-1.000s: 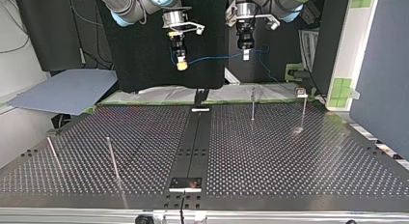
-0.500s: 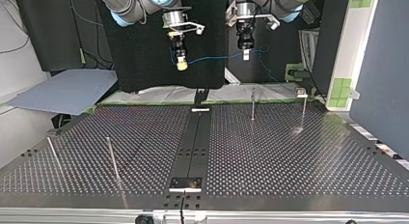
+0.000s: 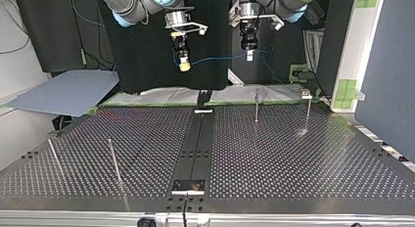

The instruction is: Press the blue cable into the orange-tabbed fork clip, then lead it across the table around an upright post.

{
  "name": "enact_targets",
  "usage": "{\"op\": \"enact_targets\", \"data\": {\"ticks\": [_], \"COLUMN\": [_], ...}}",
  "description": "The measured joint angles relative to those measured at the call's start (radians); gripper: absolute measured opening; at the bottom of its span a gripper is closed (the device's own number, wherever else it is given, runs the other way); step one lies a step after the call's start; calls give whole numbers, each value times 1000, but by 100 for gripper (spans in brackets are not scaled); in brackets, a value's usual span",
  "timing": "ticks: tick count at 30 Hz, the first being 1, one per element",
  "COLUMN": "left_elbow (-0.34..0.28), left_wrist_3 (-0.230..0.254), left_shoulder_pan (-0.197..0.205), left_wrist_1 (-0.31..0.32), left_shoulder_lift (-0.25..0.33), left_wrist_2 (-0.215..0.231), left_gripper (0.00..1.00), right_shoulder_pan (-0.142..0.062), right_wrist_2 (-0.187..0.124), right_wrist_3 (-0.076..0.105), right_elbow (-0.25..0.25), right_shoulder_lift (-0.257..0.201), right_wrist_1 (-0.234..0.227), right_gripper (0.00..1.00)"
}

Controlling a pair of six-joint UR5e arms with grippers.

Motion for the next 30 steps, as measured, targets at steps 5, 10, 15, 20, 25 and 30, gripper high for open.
{"op": "enact_targets", "data": {"ticks": [5, 10, 15, 20, 25, 30], "left_elbow": [0, 0, 0, 0, 0, 0], "left_wrist_3": [0, 0, 0, 0, 1, 2], "left_shoulder_pan": [0, 0, 0, 0, 1, 1], "left_wrist_1": [0, 0, 0, 0, 0, 0], "left_shoulder_lift": [0, 0, 0, 0, 0, 0], "left_wrist_2": [0, 0, 0, 0, 0, 0], "left_gripper": [0, 0, 0, 0, 0, 0], "right_shoulder_pan": [0, 0, 0, 0, 2, 24], "right_wrist_2": [0, 0, 0, 0, 0, 0], "right_wrist_3": [0, 0, 0, 0, -1, -3], "right_elbow": [0, 0, 0, 0, 2, 7], "right_shoulder_lift": [0, 0, 0, 0, 2, 37], "right_wrist_1": [0, 0, 0, 0, 3, 16], "right_gripper": [0, 0, 0, 0, 0, 0]}}
